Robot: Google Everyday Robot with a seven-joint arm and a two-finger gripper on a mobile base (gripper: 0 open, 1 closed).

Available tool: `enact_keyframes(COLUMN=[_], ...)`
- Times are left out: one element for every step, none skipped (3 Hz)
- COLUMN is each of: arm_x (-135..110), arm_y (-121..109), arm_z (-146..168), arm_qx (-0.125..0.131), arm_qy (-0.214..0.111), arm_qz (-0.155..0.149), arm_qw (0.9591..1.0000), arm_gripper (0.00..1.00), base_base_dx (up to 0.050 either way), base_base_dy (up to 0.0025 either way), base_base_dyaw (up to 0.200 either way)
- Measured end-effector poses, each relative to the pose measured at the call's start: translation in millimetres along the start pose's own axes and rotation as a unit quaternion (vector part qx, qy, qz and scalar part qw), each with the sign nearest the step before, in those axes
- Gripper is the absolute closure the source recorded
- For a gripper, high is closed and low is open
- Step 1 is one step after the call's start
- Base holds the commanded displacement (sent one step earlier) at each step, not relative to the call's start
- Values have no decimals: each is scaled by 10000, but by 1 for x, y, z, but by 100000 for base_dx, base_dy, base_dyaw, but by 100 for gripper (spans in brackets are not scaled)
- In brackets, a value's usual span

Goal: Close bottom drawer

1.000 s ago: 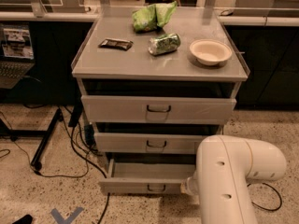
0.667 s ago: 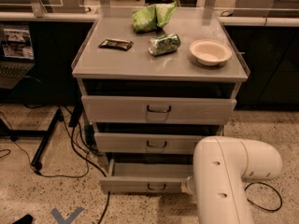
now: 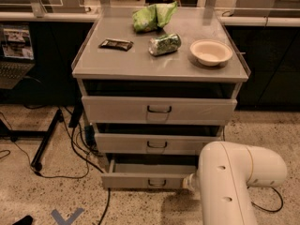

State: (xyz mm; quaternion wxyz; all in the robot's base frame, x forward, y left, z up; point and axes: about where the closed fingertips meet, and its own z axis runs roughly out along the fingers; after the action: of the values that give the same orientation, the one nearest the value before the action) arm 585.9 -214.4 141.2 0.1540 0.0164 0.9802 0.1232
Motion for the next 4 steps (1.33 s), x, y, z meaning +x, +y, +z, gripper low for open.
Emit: enact_keyframes(arm_x=[-16, -35, -47, -58], arm_y=[-8, -11, -10, -8], arm_z=[-1, 2, 3, 6], arm_qx=[3, -53, -90, -146], arm_qy=[-141, -269, -344, -386], arm_qz=[151, 306, 374, 453], arm_qw=[9998, 9992, 9987, 9981], arm_gripper=[100, 100, 100, 100], base_base_dx=[0, 0, 0, 0], base_base_dy=[0, 0, 0, 0], base_base_dyaw=[0, 0, 0, 0])
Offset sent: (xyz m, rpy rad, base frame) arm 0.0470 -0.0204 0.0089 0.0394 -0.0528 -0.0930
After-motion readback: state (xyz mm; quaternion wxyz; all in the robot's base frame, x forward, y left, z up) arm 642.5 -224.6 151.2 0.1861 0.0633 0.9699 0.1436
